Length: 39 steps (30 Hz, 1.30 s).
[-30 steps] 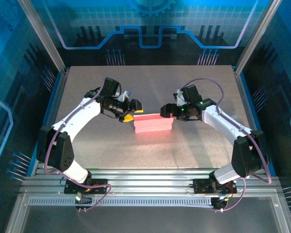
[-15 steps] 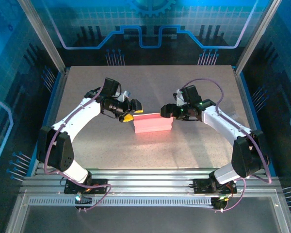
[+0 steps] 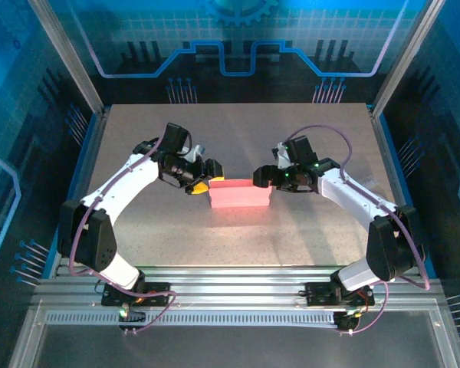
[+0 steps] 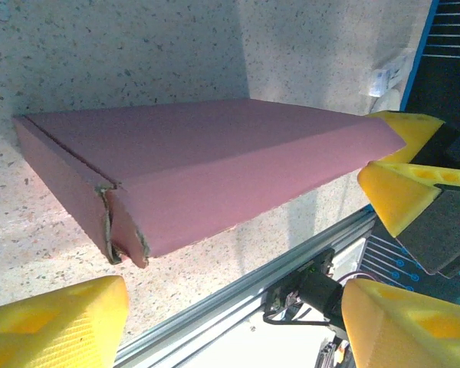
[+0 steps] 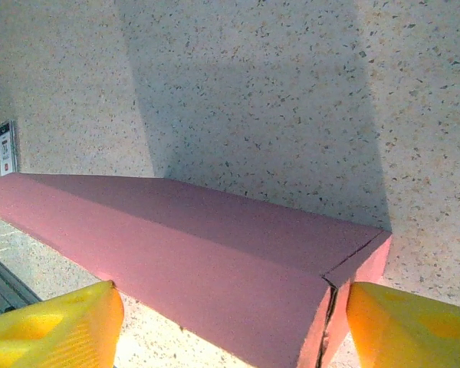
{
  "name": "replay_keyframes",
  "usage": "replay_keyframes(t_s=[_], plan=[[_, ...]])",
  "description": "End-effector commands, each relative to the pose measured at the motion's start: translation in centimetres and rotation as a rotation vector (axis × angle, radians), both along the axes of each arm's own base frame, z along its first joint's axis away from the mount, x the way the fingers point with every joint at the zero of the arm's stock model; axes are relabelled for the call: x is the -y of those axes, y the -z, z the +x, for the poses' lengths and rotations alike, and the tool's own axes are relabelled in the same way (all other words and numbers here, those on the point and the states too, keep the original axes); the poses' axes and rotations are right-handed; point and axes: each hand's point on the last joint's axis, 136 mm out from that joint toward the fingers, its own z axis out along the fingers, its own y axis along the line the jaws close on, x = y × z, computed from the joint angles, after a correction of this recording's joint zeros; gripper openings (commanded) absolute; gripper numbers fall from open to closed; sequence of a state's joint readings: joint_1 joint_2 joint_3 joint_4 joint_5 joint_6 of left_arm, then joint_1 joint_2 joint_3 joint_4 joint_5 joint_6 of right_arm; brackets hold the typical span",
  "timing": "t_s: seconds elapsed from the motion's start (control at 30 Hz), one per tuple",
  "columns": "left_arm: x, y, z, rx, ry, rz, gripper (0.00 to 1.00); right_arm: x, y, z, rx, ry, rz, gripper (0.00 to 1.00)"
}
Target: Fold the paper box
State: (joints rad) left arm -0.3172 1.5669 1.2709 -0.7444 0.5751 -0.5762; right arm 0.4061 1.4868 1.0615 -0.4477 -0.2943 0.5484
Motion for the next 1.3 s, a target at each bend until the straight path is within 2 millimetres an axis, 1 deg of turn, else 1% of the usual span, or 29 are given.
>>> replay_keyframes(t_s=[0.0, 0.2, 0.4, 0.5, 0.6, 0.77, 0.8, 0.87, 0.97, 1.1, 1.2, 1.27], plan=[[-0.4, -1.5, -0.4, 0.043, 0.012, 0.024, 0.75, 0.5, 2.0, -1.9, -0.066, -0.009, -0.053, 0.74], [-1.8, -0.6, -0.3, 0.051, -0.002, 0.122, 0.73, 0.5, 2.1, -2.0, -0.065, -0.009, -0.055, 0.73], [-1.6, -1.0, 0.5, 0.076, -0.013, 0.115, 0.72, 0.3, 2.0, -2.1, -0.064, -0.014, -0.056, 0.73], [-1.6, -1.7, 0.8, 0.108, -0.013, 0.109, 0.71, 0.3, 1.6, -2.1, -0.054, -0.017, -0.052, 0.73], [-1.7, -2.9, 0.8, 0.172, 0.018, 0.117, 0.7, 0.5, 0.3, -2.2, -0.018, -0.025, -0.053, 0.73], [-2.9, -3.3, 0.4, 0.231, 0.099, 0.211, 0.6, 1.6, -1.7, -2.5, 0.044, -0.047, -0.103, 0.73], [-3.0, -3.1, 0.3, 0.234, 0.115, 0.223, 0.58, 1.7, -2.0, -2.6, 0.05, -0.052, -0.112, 0.73], [-3.0, -3.2, 0.2, 0.243, 0.149, 0.235, 0.51, 2.0, -2.6, -2.6, 0.07, -0.068, -0.126, 0.73], [-2.8, -3.0, -0.1, 0.249, 0.203, 0.245, 0.45, 1.9, -3.7, -2.4, 0.097, -0.092, -0.132, 0.72], [-3.0, -2.0, 0.0, 0.263, 0.257, 0.308, 0.45, 1.5, -4.7, -1.6, 0.117, -0.108, -0.136, 0.73], [-3.5, -1.1, 0.2, 0.27, 0.293, 0.379, 0.44, 1.3, -4.6, -0.8, 0.115, -0.11, -0.149, 0.72], [-3.4, -0.5, 0.2, 0.268, 0.321, 0.402, 0.42, 1.0, -4.3, -0.5, 0.107, -0.117, -0.144, 0.72]])
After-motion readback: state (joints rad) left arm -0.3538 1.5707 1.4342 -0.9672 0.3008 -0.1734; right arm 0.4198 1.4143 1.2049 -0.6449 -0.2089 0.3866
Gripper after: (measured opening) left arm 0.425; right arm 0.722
